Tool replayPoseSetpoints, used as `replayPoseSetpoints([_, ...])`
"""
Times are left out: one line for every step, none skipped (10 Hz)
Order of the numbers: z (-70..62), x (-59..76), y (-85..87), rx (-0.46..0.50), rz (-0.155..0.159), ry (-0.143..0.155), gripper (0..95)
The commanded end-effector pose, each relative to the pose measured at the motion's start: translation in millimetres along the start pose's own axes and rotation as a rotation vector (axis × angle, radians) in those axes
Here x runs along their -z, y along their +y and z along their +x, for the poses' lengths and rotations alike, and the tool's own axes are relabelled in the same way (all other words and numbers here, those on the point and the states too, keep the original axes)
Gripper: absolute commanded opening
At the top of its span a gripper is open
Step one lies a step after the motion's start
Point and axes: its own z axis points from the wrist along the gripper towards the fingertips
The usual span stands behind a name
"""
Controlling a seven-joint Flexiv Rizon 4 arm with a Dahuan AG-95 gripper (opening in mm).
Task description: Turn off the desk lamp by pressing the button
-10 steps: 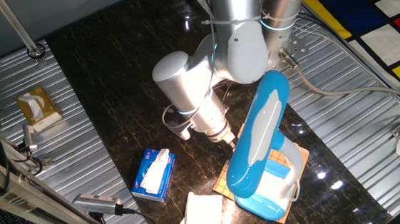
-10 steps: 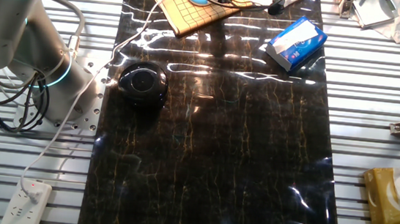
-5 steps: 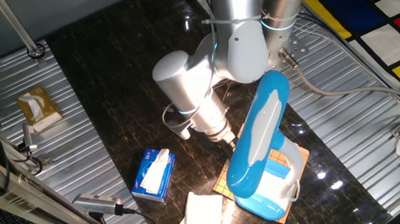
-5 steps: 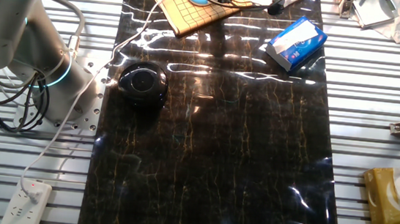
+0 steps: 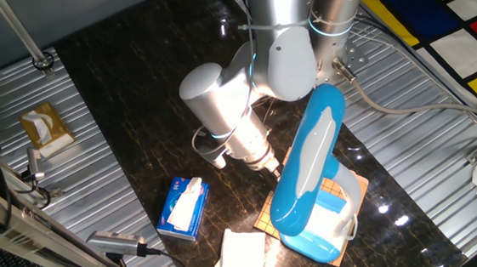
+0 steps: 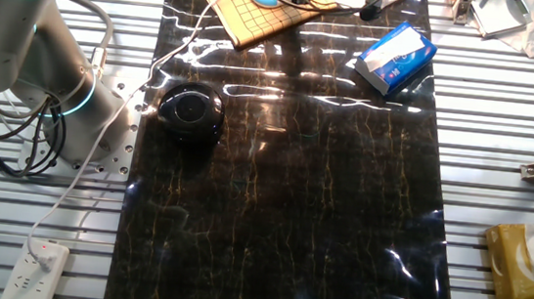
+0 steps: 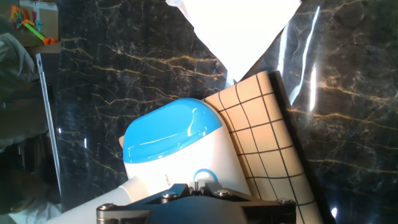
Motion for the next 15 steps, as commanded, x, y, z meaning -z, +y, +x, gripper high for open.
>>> replayPoseSetpoints([-0.5, 0.2, 0.4, 0.005, -0.006, 0.012, 0.0])
replayPoseSetpoints([-0.5, 0.2, 0.4, 0.010, -0.010, 0.015, 0.0])
replayPoseSetpoints([-0.5, 0.2, 0.4, 0.016, -0.014, 0.019, 0.0])
replayPoseSetpoints([-0.5, 0.2, 0.4, 0.017, -0.014, 0.024, 0.0])
replayPoseSetpoints([-0.5, 0.2, 0.4, 0.019, -0.016, 0.035, 0.0])
replayPoseSetpoints([-0.5, 0.2, 0.4, 0.022, -0.019, 0.037, 0.0])
replayPoseSetpoints([-0.5, 0.2, 0.4, 0.023, -0.021, 0.038, 0.0])
replayPoseSetpoints([-0.5, 0.2, 0.4, 0.021, -0.020, 0.038, 0.0])
replayPoseSetpoints([-0.5, 0.2, 0.4, 0.019, -0.018, 0.038, 0.0])
replayPoseSetpoints([-0.5, 0.2, 0.4, 0.019, -0.018, 0.038, 0.0])
replayPoseSetpoints([-0.5, 0.2, 0.4, 0.017, -0.018, 0.038, 0.0])
replayPoseSetpoints([-0.5, 0.2, 0.4, 0.016, -0.018, 0.038, 0.0])
replayPoseSetpoints([-1.3, -1.0, 0.9, 0.007, -0.017, 0.037, 0.0])
replayPoseSetpoints([-3.2, -4.0, 2.0, -0.010, -0.022, 0.034, 0.0])
replayPoseSetpoints([-4.5, -5.9, 2.8, -0.013, -0.023, 0.034, 0.0])
